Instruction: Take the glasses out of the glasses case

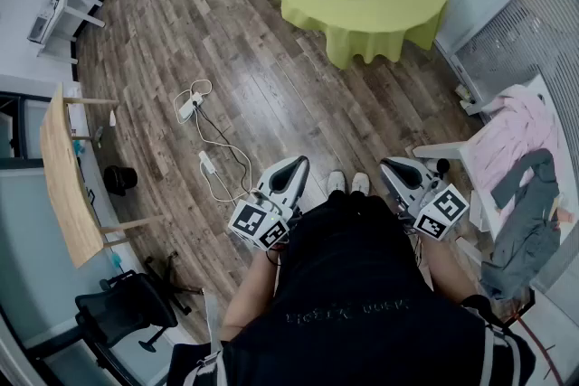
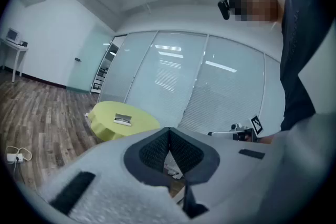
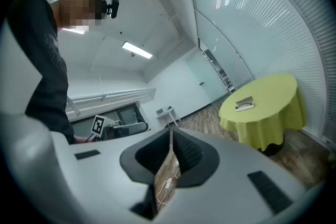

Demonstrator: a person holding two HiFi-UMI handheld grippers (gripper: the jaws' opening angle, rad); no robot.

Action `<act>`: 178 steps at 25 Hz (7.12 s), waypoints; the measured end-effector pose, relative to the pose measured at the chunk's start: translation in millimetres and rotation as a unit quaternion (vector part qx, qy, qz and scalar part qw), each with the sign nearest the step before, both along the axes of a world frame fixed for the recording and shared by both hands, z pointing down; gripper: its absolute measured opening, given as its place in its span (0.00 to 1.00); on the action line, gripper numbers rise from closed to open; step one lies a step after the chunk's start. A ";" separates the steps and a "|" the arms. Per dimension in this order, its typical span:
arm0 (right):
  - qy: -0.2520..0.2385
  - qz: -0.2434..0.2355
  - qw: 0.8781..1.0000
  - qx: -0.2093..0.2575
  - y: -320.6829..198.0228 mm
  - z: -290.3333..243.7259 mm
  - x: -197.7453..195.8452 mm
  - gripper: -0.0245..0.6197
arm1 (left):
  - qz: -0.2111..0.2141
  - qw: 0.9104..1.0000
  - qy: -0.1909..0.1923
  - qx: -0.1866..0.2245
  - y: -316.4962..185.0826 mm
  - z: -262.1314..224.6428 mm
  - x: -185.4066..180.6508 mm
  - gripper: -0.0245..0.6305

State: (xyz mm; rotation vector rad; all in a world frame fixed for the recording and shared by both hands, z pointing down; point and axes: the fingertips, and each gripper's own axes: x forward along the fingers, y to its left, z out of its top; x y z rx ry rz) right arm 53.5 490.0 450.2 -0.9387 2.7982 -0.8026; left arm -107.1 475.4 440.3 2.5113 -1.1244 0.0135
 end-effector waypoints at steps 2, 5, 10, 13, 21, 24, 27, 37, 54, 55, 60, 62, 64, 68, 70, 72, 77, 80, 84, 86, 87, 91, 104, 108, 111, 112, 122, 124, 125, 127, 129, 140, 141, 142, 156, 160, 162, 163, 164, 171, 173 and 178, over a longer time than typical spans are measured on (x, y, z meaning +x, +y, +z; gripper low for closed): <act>0.002 0.003 1.000 -0.004 6.8 1.3 7.9 0.10 | 0.004 1.000 0.004 -0.003 10.6 0.6 5.9 0.06; 0.010 -0.001 1.000 0.015 10.9 -0.1 15.1 0.10 | 0.006 1.000 -0.001 -0.001 18.1 -2.3 15.4 0.06; 0.001 0.014 1.000 0.028 12.2 -3.8 23.6 0.10 | 0.009 1.000 0.002 0.001 25.2 -1.1 25.7 0.06; 0.008 0.019 0.999 0.031 13.1 -5.0 28.2 0.10 | 0.014 1.000 0.006 0.002 22.5 0.5 32.4 0.06; 0.012 0.040 0.999 0.006 -18.7 5.3 41.3 0.10 | 0.016 1.000 0.019 0.004 -17.4 9.2 30.9 0.06; 0.020 0.044 0.999 0.011 -38.8 2.6 40.4 0.10 | 0.015 1.000 0.022 -0.006 -40.6 16.7 24.7 0.06; 0.017 0.050 0.999 0.003 -60.6 4.2 40.2 0.10 | 0.015 1.000 0.024 -0.007 -63.5 16.2 22.4 0.06; 0.018 0.045 0.999 -0.018 -143.5 5.9 8.4 0.10 | 0.031 0.999 0.026 -0.015 -152.4 18.6 -0.4 0.06; 0.025 0.101 0.994 -0.035 -255.7 3.5 -13.9 0.10 | 0.067 0.997 0.039 -0.016 -282.6 20.9 -34.0 0.06; 0.021 0.105 0.993 -0.039 -257.1 4.9 -13.0 0.10 | 0.069 0.997 0.039 -0.018 -285.8 20.9 -33.4 0.06; 0.012 0.120 0.991 -0.050 -266.9 11.1 -9.4 0.10 | 0.087 0.995 0.036 -0.018 -297.6 23.5 -27.0 0.06; 0.009 0.121 0.991 -0.050 -271.9 13.9 -8.7 0.10 | 0.087 0.995 0.038 -0.018 -303.3 24.0 -25.6 0.06; 0.006 0.120 0.992 -0.049 -280.3 17.2 -8.3 0.10 | 0.085 0.996 0.035 -0.016 -310.8 23.9 -24.6 0.06; -0.001 0.113 0.992 -0.054 -302.7 21.4 -10.8 0.10 | 0.080 0.996 0.033 -0.014 -328.9 23.7 -27.3 0.06; -0.001 0.107 0.993 -0.053 -314.8 19.3 -13.2 0.10 | 0.078 0.996 0.032 -0.016 -338.0 22.8 -29.0 0.06; -0.002 0.108 0.993 -0.052 -326.6 18.9 -13.1 0.10 | 0.079 0.996 0.028 -0.017 -346.7 23.1 -27.5 0.06; -0.006 0.105 0.993 -0.059 -359.2 23.1 -5.0 0.10 | 0.073 0.997 0.033 -0.018 -377.8 21.0 -15.8 0.06; -0.010 0.103 0.993 -0.062 -385.2 23.2 2.1 0.10 | 0.071 0.997 0.027 -0.013 -402.4 19.9 -8.1 0.06; -0.006 0.091 0.993 -0.073 -421.7 29.9 9.4 0.10 | 0.073 0.997 0.021 -0.015 -435.6 18.2 2.6 0.06; -0.007 0.084 0.993 -0.077 -441.9 31.1 13.9 0.10 | 0.067 0.997 0.020 -0.019 -453.4 18.6 6.2 0.06; -0.009 0.081 0.994 -0.078 -452.4 31.6 16.2 0.10 | 0.062 0.998 0.021 -0.021 -463.1 19.5 7.1 0.06; -0.013 0.071 0.994 -0.086 -488.8 35.4 27.1 0.10 | 0.054 0.998 0.013 -0.031 -497.2 17.7 18.9 0.06; -0.002 0.048 0.995 -0.090 -568.8 58.2 61.3 0.10 | 0.057 0.998 -0.010 -0.038 -571.5 24.7 53.7 0.06; 0.034 0.011 0.996 -0.083 -583.4 65.4 52.3 0.10 | 0.034 0.999 -0.005 -0.039 -583.7 23.0 48.1 0.06; 0.062 -0.017 0.995 -0.077 -589.0 72.1 44.1 0.10 | 0.025 0.999 0.002 -0.038 -589.0 22.7 45.5 0.06; 0.072 -0.025 0.994 -0.075 -590.0 75.2 42.0 0.10 | 0.025 0.999 0.006 -0.038 -590.1 22.6 45.9 0.06; 0.169 -0.077 0.981 -0.052 -592.1 99.6 18.8 0.10 | 0.051 0.997 -0.023 -0.059 -587.5 49.4 51.4 0.06; 0.189 -0.088 0.977 -0.051 -590.8 106.5 14.5 0.10 | 0.056 0.996 -0.024 -0.063 -587.7 54.1 51.0 0.06; 0.201 -0.091 0.974 -0.049 -591.1 110.9 13.4 0.10 | 0.058 0.996 -0.025 -0.064 -588.2 56.2 51.0 0.06; 0.222 -0.097 0.969 -0.050 -592.8 120.6 11.6 0.10 | 0.062 0.996 -0.025 -0.066 -589.5 59.6 50.5 0.06; 0.236 -0.106 0.964 -0.059 -592.1 129.9 8.3 0.10 | 0.063 0.995 -0.018 -0.071 -589.4 60.4 47.6 0.06; 0.315 -0.130 0.938 -0.062 -590.8 167.0 -1.7 0.10 | 0.079 0.993 -0.013 -0.087 -591.4 75.2 35.3 0.06; 0.320 -0.135 0.936 -0.063 -590.1 170.9 -3.3 0.10 | 0.081 0.993 -0.013 -0.089 -591.3 77.6 35.1 0.06; 0.325 -0.140 0.933 -0.064 -589.9 174.9 -4.7 0.10 | 0.082 0.992 -0.013 -0.091 -591.4 79.9 34.8 0.06; 0.415 -0.212 0.883 -0.054 -598.1 227.8 -16.3 0.10 | 0.088 0.989 0.010 -0.118 -591.9 99.8 39.7 0.06; 0.428 -0.221 0.874 -0.060 -595.4 241.0 -16.6 0.10 | 0.093 0.989 0.005 -0.119 -587.8 98.7 41.6 0.06; 0.436 -0.227 0.869 -0.057 -598.5 245.0 -18.4 0.10 | 0.091 0.989 0.004 -0.118 -588.2 96.7 39.9 0.06; 0.438 -0.229 0.868 -0.056 -599.8 247.0 -20.0 0.10 | 0.089 0.989 0.003 -0.118 -588.0 96.3 38.6 0.06; 0.439 -0.231 0.866 -0.056 -600.6 249.7 -21.0 0.10 | 0.088 0.989 0.001 -0.119 -587.4 96.4 37.7 0.06; 0.455 -0.246 0.853 -0.067 -602.0 269.1 -24.6 0.10 | 0.073 0.989 0.003 -0.128 -584.8 95.9 28.1 0.06; 0.463 -0.254 0.847 -0.062 -602.9 272.7 -26.9 0.10 | 0.068 0.989 0.001 -0.129 -584.3 96.5 25.0 0.06; 0.482 -0.276 0.829 -0.061 -602.9 283.3 -31.9 0.10 | 0.061 0.989 -0.001 -0.135 -582.7 100.1 21.5 0.06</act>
